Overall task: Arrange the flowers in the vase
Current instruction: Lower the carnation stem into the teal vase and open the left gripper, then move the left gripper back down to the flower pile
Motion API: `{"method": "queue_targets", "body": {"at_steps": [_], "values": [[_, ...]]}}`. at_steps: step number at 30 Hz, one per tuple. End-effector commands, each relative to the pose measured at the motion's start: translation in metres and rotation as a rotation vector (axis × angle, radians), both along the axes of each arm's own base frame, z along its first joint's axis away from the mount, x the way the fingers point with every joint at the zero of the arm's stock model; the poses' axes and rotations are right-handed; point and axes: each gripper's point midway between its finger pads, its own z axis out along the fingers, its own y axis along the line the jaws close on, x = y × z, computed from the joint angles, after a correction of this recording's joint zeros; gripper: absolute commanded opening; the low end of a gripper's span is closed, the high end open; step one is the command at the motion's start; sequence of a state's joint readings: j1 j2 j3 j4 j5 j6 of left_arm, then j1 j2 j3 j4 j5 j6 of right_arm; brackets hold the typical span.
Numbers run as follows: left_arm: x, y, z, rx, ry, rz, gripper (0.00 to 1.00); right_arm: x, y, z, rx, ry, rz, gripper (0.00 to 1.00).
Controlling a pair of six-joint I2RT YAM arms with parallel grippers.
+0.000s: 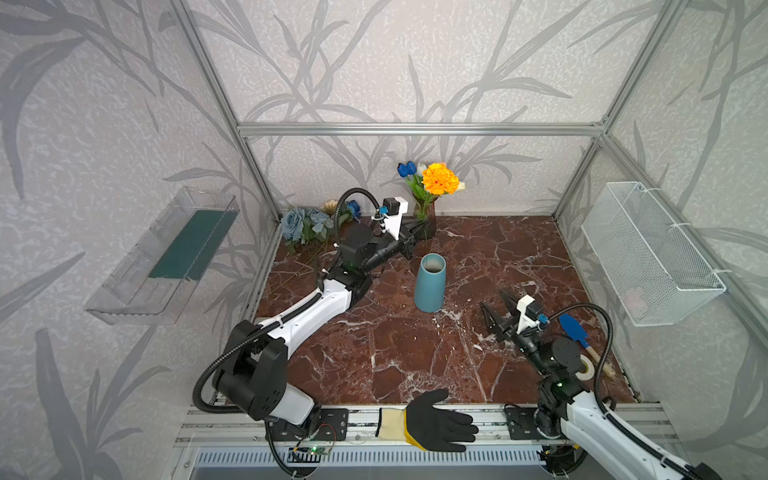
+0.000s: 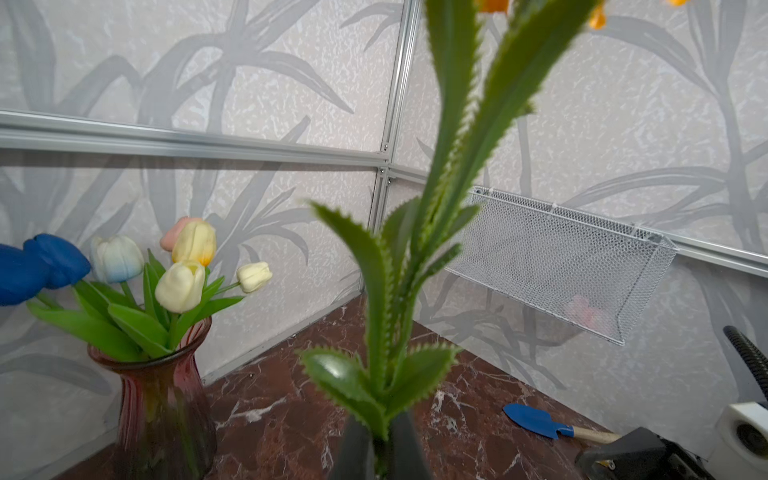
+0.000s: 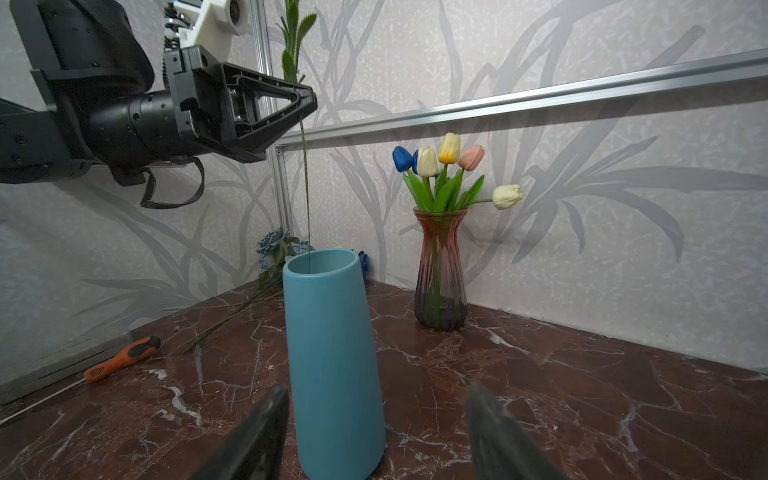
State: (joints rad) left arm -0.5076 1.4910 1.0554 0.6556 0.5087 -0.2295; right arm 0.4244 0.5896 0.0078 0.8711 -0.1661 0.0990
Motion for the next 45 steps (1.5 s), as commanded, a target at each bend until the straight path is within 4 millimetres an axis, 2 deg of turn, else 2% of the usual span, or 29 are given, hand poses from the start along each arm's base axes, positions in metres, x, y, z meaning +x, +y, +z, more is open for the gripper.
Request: {"method": "queue_targets", "body": {"at_steps": [1,14,20,22,25,31,32,36,38,40,42,45], "values": [[-0.002,-0.004,-0.013,0.042,0.007,-0.016,0.00,-0.003,0.001,-0.002,-0.005,-0.019,0.008,0.68],[-0.011,-0.034,-0.072,0.169,0.102,-0.112,0.03,-0.001,0.002,-0.005,-0.009,-0.005,0.006,0.69],[-0.013,-0.039,-0.085,0.190,0.123,-0.129,0.05,0.000,0.002,-0.006,-0.012,-0.001,0.005,0.69],[-0.014,-0.039,-0.087,0.195,0.121,-0.132,0.11,0.000,0.002,-0.007,-0.012,0.002,0.005,0.69],[-0.013,-0.037,-0.088,0.203,0.115,-0.120,0.33,0.001,0.002,-0.006,-0.011,0.001,0.005,0.69],[-0.013,-0.034,-0.088,0.251,0.124,-0.112,0.43,0.002,0.002,-0.007,-0.012,0.005,0.000,0.69],[-0.015,-0.033,-0.088,0.265,0.124,-0.114,0.48,0.002,0.001,-0.007,-0.012,0.005,-0.001,0.69],[-0.018,-0.022,-0.079,0.283,0.107,-0.112,0.55,0.002,0.002,-0.008,-0.014,0.009,-0.001,0.69],[-0.019,-0.013,-0.069,0.265,0.090,-0.104,0.62,0.002,0.001,-0.008,-0.013,0.007,-0.003,0.69],[-0.015,0.000,-0.060,0.231,0.081,-0.084,0.62,0.002,0.002,-0.009,-0.014,0.011,-0.001,0.70],[-0.007,0.016,-0.051,0.188,0.081,-0.048,0.62,0.003,0.002,-0.008,-0.013,0.010,0.001,0.69],[0.016,0.059,-0.041,0.090,0.095,0.058,0.62,0.002,0.003,-0.007,-0.013,0.006,0.010,0.69]]}}
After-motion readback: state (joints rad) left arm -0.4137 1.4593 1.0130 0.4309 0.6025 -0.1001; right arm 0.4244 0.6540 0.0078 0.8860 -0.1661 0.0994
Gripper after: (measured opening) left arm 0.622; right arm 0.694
